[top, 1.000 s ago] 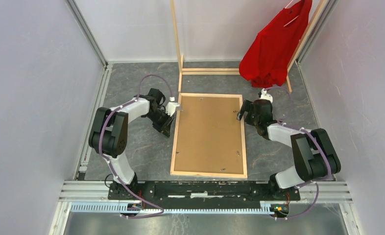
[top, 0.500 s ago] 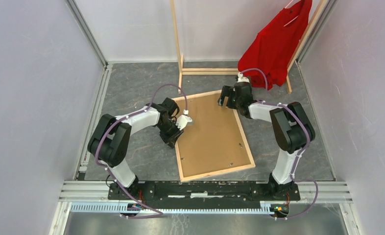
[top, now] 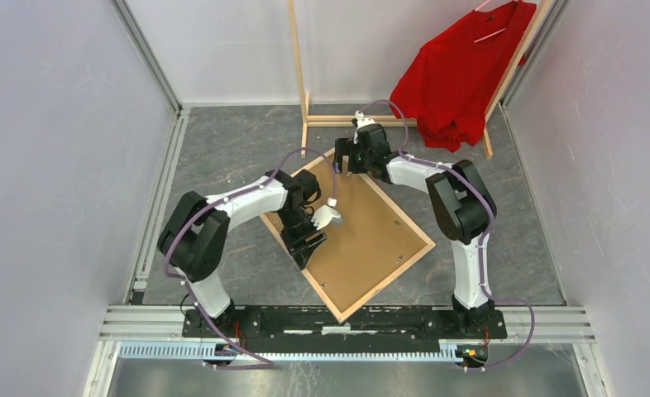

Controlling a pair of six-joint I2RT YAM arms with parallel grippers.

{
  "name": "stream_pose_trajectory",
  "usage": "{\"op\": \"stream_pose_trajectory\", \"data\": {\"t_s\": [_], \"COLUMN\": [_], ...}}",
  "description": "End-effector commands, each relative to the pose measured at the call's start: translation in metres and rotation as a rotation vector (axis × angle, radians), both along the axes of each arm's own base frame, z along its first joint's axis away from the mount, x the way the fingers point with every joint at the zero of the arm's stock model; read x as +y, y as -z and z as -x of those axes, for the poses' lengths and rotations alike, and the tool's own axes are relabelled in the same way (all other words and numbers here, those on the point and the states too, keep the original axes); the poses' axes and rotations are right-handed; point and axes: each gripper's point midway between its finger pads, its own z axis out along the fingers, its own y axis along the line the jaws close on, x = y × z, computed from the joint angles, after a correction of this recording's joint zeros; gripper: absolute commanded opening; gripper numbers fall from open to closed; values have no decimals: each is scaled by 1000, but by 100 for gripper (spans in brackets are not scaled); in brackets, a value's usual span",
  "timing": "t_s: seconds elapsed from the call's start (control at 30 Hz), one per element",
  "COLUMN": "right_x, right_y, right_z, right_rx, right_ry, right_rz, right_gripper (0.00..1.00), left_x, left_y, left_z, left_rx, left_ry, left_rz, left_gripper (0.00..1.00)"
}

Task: Put the photo into the frame

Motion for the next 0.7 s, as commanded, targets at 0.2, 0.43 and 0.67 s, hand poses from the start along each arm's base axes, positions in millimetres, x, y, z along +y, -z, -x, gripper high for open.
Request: {"op": "stream_pose_trajectory", "data": {"t_s": [0.2,0.43,0.67], "right_x": [-80,-135,-159], "right_y": [-73,-74,-63], "right_z": [48,128,229], "right_rx": [-33,43,122], "right_ry": [172,246,210], "right_rz": [102,174,67], "right_gripper": [98,98,98], "left_x": [22,136,167], "left_y": [-83,-75,-30], "left_z": [-107,-251,-287], "left_rx": [-344,-600,-581], "left_ry": [-127,-545,-687], "left_rz": [181,-5,-61], "left_gripper": [67,54,32]}}
